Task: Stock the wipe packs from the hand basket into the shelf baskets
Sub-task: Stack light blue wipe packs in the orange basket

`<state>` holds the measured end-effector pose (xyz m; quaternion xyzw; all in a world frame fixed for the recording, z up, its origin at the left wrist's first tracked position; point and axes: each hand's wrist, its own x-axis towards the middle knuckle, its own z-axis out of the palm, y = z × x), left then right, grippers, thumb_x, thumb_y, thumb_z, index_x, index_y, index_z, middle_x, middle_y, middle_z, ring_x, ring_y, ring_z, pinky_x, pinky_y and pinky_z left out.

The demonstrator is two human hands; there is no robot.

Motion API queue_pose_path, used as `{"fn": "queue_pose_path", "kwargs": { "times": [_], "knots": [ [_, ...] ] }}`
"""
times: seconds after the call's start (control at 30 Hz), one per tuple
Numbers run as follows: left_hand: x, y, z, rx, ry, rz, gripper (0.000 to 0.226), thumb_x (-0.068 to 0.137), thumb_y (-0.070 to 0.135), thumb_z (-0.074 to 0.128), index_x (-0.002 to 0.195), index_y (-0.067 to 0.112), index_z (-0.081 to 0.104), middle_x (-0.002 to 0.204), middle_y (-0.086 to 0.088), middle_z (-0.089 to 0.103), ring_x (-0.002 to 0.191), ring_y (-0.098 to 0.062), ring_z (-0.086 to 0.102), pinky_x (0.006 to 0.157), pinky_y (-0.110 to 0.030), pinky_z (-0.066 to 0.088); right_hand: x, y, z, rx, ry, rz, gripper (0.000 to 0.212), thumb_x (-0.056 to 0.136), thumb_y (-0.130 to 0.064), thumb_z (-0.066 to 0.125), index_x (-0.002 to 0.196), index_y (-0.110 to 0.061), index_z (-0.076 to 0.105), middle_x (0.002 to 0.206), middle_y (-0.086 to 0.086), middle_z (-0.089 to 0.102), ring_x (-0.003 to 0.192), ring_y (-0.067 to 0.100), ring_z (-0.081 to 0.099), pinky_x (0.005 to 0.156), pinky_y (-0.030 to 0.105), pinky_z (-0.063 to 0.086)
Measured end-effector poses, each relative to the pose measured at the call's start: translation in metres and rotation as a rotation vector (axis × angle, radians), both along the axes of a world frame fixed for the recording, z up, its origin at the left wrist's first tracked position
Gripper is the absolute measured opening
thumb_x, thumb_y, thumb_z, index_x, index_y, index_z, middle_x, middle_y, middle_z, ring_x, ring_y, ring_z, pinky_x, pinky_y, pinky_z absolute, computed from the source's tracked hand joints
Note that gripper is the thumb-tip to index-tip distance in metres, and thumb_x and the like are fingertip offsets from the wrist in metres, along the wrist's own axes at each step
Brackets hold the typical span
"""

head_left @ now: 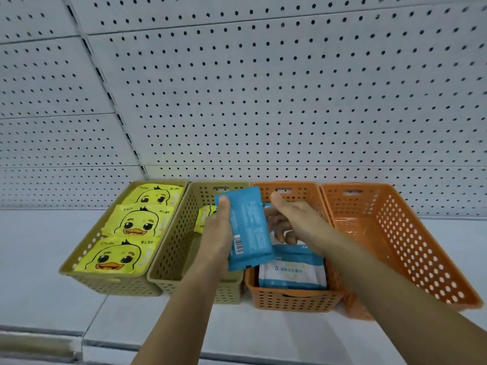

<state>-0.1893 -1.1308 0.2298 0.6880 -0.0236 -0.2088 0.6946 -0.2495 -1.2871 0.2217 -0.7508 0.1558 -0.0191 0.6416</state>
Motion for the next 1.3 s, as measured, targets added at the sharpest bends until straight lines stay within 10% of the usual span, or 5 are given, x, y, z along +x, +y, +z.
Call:
{"fn": "queue_pose_path", "kwargs": {
  "times": [0.17,0.33,0.5,0.63,1.3],
  "knots": [
    [0.011,-0.009,-0.008,0.155,-0.295,-0.109,0.04,0.101,0.042,0.041,0.089,0.013,0.065,0.073,0.001,0.07,0.059,-0.004,0.066,0.052,-0.021,0.053,0.003,0.002,-0.003,0.018,0.048,-0.034,0.028,0.091,-0.031,0.062,0.09,-0.003,0.066,0.064,0.007,0.062,0.046,0.011,0.051,0.041,0.021,0.038],
    [0.019,0.002,-0.041,0.578,-0.642,-0.306,0.052,0.094,0.042,0.055,0.141,0.022,0.044,0.127,0.004,0.049,0.122,-0.013,0.046,0.104,-0.035,0.041,0.018,-0.017,-0.027,0.256,-0.026,-0.609,0.014,0.095,-0.016,0.057,0.095,-0.003,0.064,0.067,0.011,0.063,0.048,0.017,0.055,0.044,0.028,0.048],
    [0.015,0.011,-0.055,0.642,-0.624,-0.472,0.072,0.092,0.042,0.059,0.151,0.027,0.022,0.138,0.009,0.038,0.132,-0.01,0.034,0.109,-0.032,0.034,0.024,-0.025,-0.04,-0.837,-0.198,-0.627,0.018,0.096,-0.018,0.051,0.084,-0.015,0.064,0.079,0.005,0.061,0.072,0.022,0.059,0.052,0.029,0.043],
    [0.016,0.01,-0.054,0.633,-0.669,-0.465,0.067,0.093,0.041,0.058,0.15,0.025,0.026,0.133,0.009,0.04,0.125,-0.01,0.042,0.104,-0.029,0.04,0.046,-0.029,-0.062,-1.489,0.105,-0.243,0.022,0.092,-0.013,0.051,0.109,-0.013,0.065,0.109,0.009,0.053,0.095,0.025,0.055,0.055,0.031,0.042],
    [0.011,0.062,-0.059,0.829,-1.075,-0.691,0.064,0.097,0.057,0.033,0.149,0.022,0.027,0.154,0.006,0.026,0.137,-0.014,0.032,0.107,-0.034,0.036,-0.021,0.069,-0.028,-0.886,0.322,-0.177,0.056,0.095,-0.044,0.048,0.146,-0.027,0.032,0.143,0.0,0.047,0.128,0.019,0.045,0.104,0.038,0.039]
  ]
}}
